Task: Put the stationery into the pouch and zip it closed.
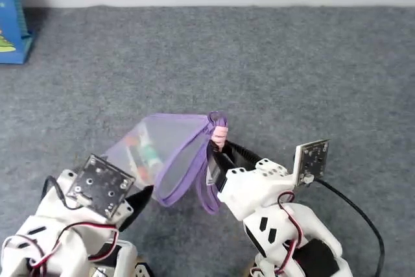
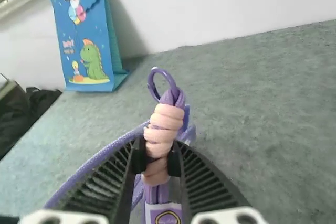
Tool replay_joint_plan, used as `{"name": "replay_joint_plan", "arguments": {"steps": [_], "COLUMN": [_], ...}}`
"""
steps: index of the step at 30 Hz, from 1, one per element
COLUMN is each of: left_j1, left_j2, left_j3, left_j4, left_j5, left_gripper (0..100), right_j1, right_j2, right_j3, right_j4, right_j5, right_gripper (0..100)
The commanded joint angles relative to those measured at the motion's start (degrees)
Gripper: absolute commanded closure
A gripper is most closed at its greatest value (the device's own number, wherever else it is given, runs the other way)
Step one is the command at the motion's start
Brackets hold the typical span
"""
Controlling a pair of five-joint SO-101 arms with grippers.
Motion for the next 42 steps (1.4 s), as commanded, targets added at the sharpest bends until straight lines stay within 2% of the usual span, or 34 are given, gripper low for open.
{"name": "replay_joint_plan", "arguments": {"steps": [1, 4, 9, 12, 15, 19, 24, 30, 33, 38, 42], "left_j1": [2.37, 2.20, 2.11, 2.11, 2.11, 2.02, 2.02, 2.46, 2.46, 2.55, 2.55], "left_j2": [-0.26, -0.26, -1.67, -6.95, -14.51, -23.65, -21.10, -20.84, -20.75, -20.75, -20.66], "left_j3": [-0.66, -0.66, -0.75, -0.75, -0.57, 0.04, 3.21, 9.01, 11.91, 14.46, 14.64], "left_j4": [1.14, 1.14, 1.05, 1.05, 0.97, -0.09, -1.49, -6.77, -8.70, -9.49, -9.49], "left_j5": [5.10, 9.67, 16.53, 21.10, 26.11, 30.68, 31.47, 31.47, 31.47, 31.12, 26.37], "left_gripper": [68, 68, 68, 68, 68, 68, 68, 68, 68, 68, 68], "right_j1": [2.59, 4.44, 6.90, 9.89, 11.65, 11.65, 11.30, 1.27, -1.98, -3.03, -3.12], "right_j2": [-0.75, -0.75, -0.13, -0.13, -0.13, -0.13, -0.13, -0.13, -0.13, -0.13, -0.66], "right_j3": [-1.49, -1.76, -1.76, -1.85, -1.85, -1.85, -1.41, -1.58, -1.49, -1.49, -1.93], "right_j4": [-6.90, -13.05, -22.64, -27.74, -30.20, -30.55, -28.09, -19.30, -15.16, -9.36, -6.73], "right_j5": [-0.70, 0.35, 9.32, 11.96, 10.37, 4.48, 0.35, 0.35, 2.99, 4.31, 6.95], "right_gripper": [99.1, 99.1, 99.1, 99.1, 99.1, 99.1, 99.1, 99.1, 99.1, 99.1, 99.1]}}
